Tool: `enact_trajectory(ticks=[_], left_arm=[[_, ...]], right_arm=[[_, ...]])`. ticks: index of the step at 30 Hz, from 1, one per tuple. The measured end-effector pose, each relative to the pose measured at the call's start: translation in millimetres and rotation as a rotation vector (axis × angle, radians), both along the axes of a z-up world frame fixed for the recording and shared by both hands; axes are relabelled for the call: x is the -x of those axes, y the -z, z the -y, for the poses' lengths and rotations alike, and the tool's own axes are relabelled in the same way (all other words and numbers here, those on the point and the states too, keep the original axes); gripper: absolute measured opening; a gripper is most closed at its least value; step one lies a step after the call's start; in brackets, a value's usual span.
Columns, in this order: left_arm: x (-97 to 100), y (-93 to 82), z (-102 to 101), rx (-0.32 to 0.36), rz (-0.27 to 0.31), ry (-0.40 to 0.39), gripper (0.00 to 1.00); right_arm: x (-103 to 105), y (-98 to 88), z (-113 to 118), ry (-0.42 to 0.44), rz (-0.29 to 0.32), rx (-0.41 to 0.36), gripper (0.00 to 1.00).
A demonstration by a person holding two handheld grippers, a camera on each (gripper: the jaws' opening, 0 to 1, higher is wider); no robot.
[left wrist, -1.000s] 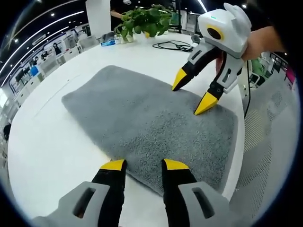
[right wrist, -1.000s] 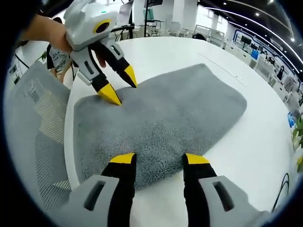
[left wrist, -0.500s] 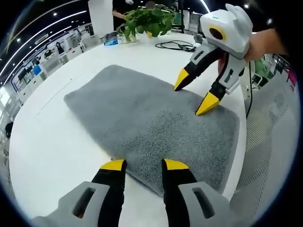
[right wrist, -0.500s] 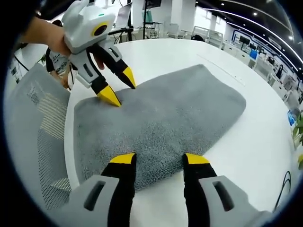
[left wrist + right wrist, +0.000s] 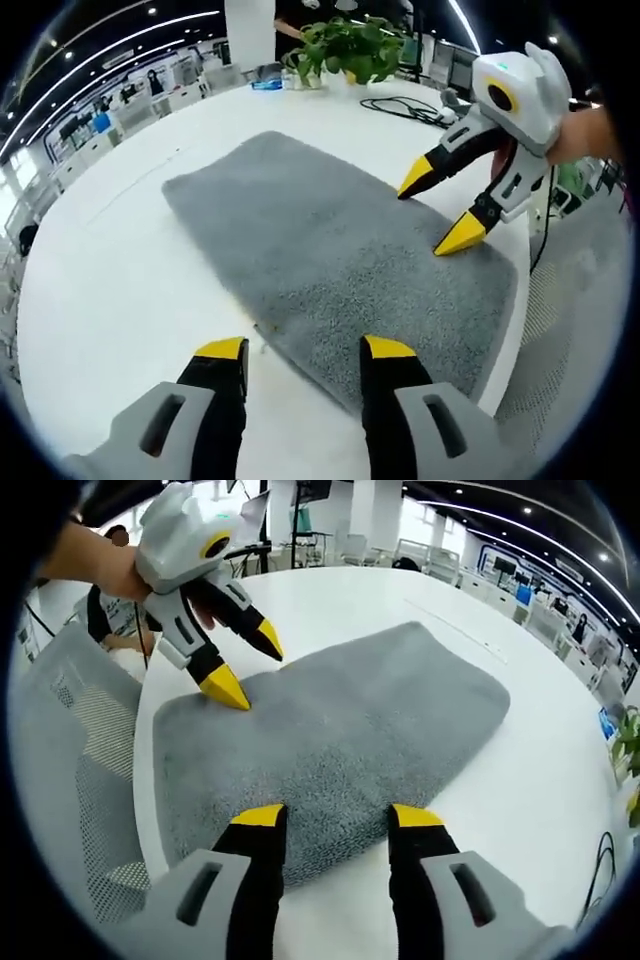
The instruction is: Fold the towel on the table until its edges align and the towel forms a compact rectangular stack.
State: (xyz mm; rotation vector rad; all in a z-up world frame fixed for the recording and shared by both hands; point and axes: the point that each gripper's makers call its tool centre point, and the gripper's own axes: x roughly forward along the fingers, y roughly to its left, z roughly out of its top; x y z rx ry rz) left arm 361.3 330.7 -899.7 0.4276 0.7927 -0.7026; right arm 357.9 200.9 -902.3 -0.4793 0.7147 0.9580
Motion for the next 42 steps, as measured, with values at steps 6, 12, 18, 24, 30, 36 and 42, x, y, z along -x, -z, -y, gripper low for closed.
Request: enact_trajectory(ticks=[6,12,18,24,30,36,42], left_arm=[[1.2,-10.8,1.1,0.036,0.031,0.035,0.45],[8.4,-18.5,7.3,0.063,0.047,0.072,0.46],[25.3,-15.4,13.6,0.046,0.049,0.139,0.46],[44.4,-9.9,14.5,0.066,0.007,0.189,0.45],[49.8,-2.6,7.1,0.045,-0.005,0.204,0.44],[53.8,1.0,5.7,-0.001,0.020,0.232,0.44],[52.4,-3.5,6.8,-0.022,0.036,0.229,0.44]], right_arm=[[4.1,-1.7,-0.1,-0.009,0.006,-0.031,0.46],[15.2,-5.0,-4.4,-0.042,0.018,-0.062,0.49],[32.5,-6.8,-9.5,-0.092,0.016,-0.062,0.52],[52.4,-12.6,-14.7,-0.116,-0.022,-0.117,0.51],[60.7,-6.9,-8.2,-0.135,-0.038,-0.099,0.47],[70.4,0.6,-1.4,-0.147,-0.038,-0.071,0.46],[71.0,-7.0,-4.7,-0.178,-0.010,-0.076,0.45]])
